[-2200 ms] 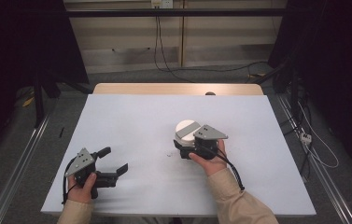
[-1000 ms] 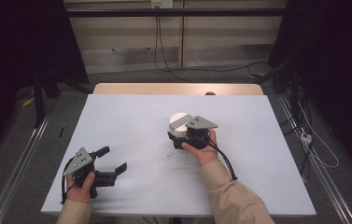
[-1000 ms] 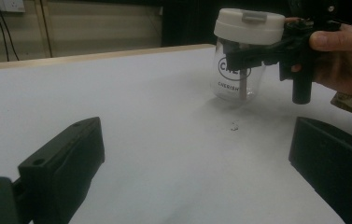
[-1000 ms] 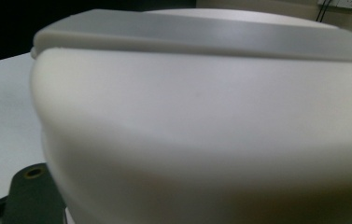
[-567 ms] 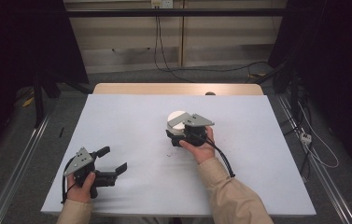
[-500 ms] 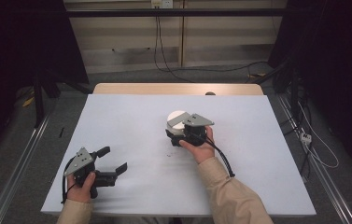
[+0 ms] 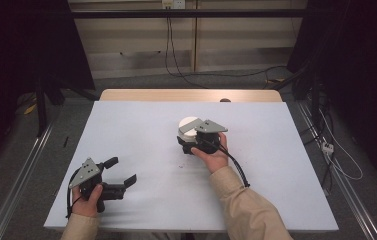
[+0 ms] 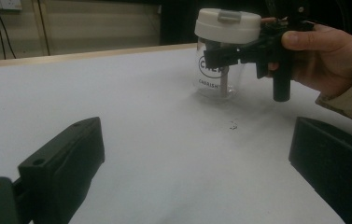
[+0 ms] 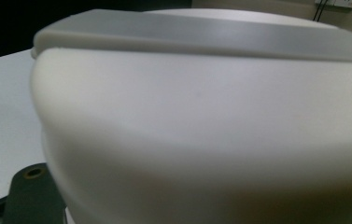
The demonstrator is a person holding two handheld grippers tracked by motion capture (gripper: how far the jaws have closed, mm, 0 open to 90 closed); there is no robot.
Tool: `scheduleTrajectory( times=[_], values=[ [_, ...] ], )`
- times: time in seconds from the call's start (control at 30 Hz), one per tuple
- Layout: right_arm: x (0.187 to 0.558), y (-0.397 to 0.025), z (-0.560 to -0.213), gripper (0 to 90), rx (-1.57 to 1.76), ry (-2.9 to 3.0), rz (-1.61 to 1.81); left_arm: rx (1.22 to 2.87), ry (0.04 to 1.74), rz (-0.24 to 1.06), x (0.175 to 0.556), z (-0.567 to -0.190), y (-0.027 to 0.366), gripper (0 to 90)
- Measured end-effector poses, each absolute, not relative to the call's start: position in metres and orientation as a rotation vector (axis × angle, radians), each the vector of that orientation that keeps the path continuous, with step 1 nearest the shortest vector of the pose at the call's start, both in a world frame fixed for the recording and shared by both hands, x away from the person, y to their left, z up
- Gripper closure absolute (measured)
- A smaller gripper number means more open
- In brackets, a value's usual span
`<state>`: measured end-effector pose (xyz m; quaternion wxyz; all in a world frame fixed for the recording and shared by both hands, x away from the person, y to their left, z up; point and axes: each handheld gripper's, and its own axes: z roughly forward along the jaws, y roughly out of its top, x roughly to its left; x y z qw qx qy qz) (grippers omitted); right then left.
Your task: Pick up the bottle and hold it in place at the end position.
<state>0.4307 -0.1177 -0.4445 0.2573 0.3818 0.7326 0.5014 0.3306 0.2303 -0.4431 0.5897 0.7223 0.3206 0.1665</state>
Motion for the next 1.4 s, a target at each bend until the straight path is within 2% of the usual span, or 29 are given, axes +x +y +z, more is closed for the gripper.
scheduleTrajectory(
  times=[1.4],
  values=[
    [0.4416, -0.1202, -0.4539, 18.3, 1.013, 2.030, 1.363, 1.691, 0.751, 0.360, 0.3400, -0.4446, 0.2239, 3.1]
  ],
)
